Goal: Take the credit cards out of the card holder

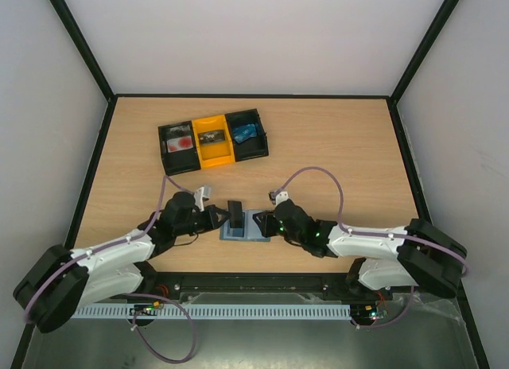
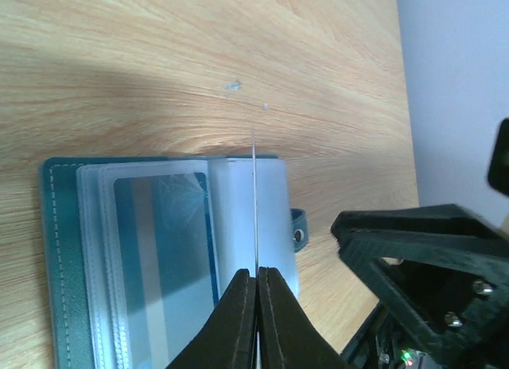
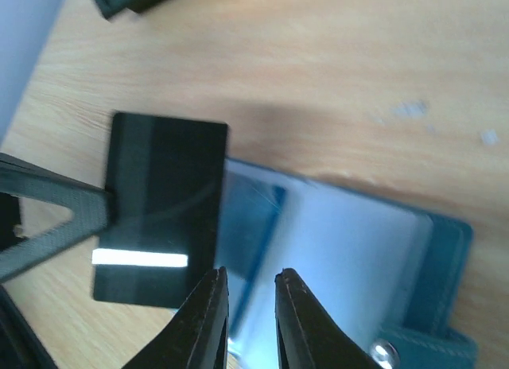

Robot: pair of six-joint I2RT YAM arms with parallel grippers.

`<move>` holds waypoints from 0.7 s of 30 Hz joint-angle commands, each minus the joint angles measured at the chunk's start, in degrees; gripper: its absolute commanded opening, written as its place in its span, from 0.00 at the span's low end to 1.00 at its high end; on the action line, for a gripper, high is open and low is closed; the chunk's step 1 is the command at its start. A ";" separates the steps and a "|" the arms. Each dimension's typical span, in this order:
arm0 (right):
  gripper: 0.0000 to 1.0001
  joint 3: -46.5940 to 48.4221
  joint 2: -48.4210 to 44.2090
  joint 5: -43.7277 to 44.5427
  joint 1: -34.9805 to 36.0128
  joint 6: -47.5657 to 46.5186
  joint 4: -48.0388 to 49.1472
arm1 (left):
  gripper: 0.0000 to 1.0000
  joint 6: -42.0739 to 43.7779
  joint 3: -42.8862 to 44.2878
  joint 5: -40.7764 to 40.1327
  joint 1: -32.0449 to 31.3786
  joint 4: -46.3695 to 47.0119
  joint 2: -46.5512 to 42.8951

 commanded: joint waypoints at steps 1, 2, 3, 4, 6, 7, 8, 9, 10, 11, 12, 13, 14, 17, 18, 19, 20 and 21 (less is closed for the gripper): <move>0.19 2.81 -4.16 1.79 0.37 -13.46 0.46 | 0.03 1.85 2.36 -0.31 0.54 -5.18 -5.50; 0.20 2.52 -4.88 1.11 0.39 -15.21 2.10 | 0.03 2.08 2.73 -0.25 0.71 -6.03 -6.32; 0.20 2.35 -5.51 0.69 0.33 -16.83 3.49 | 0.03 2.60 3.28 -0.11 0.84 -6.98 -7.19; 0.20 2.46 -6.04 0.58 0.36 -18.78 3.86 | 0.03 3.44 3.82 0.14 0.95 -7.92 -7.95; 0.20 2.94 -6.78 0.05 0.44 -23.59 4.50 | 0.03 5.48 5.70 0.20 1.50 -11.33 -9.17; 0.21 3.00 -7.21 -0.97 0.53 -25.97 5.28 | 0.03 6.24 6.57 0.07 1.82 -12.86 -9.69; 0.21 2.86 -7.69 -2.11 0.67 -28.14 6.53 | 0.03 6.83 7.30 0.30 2.20 -14.20 -10.14; 0.21 2.43 -8.36 -2.76 1.00 -30.95 7.81 | 0.03 7.16 8.00 0.76 2.60 -15.31 -10.70; 0.21 1.45 -9.38 -3.07 1.39 -33.93 9.63 | 0.03 7.32 8.64 1.36 3.14 -16.15 -11.10; 0.22 0.57 -10.25 -3.12 1.70 -36.54 11.36 | 0.03 7.38 9.26 2.12 3.52 -16.89 -11.54; 0.22 -0.22 -11.28 -2.97 1.92 -38.91 13.18 | 0.03 7.38 9.84 3.05 3.88 -17.41 -11.81; 0.23 -0.87 -12.28 -3.04 2.03 -40.68 14.78 | 0.03 7.24 10.45 4.10 4.19 -17.79 -12.19; 0.24 -1.65 -13.28 -2.85 2.16 -41.99 16.23 | 0.03 6.92 11.09 4.99 4.26 -18.26 -12.57; 0.34 -3.41 -15.06 -2.47 3.17 -47.24 19.39 | 0.03 5.41 12.60 6.81 4.45 -19.44 -13.75; 0.36 -3.63 -15.04 -1.95 4.03 -50.06 19.30 | 0.03 4.84 12.83 7.50 4.47 -19.35 -14.19; 0.36 -3.65 -14.69 -1.03 5.13 -53.12 18.86 | 0.03 4.04 12.95 8.18 4.58 -19.01 -14.64; 0.36 -3.21 -13.93 0.41 6.85 -56.29 18.05 | 0.03 3.38 13.04 8.74 4.57 -18.42 -15.00; 0.37 -2.59 -13.44 2.52 8.32 -59.38 16.83 | 0.03 2.52 12.97 9.29 4.62 -17.77 -15.51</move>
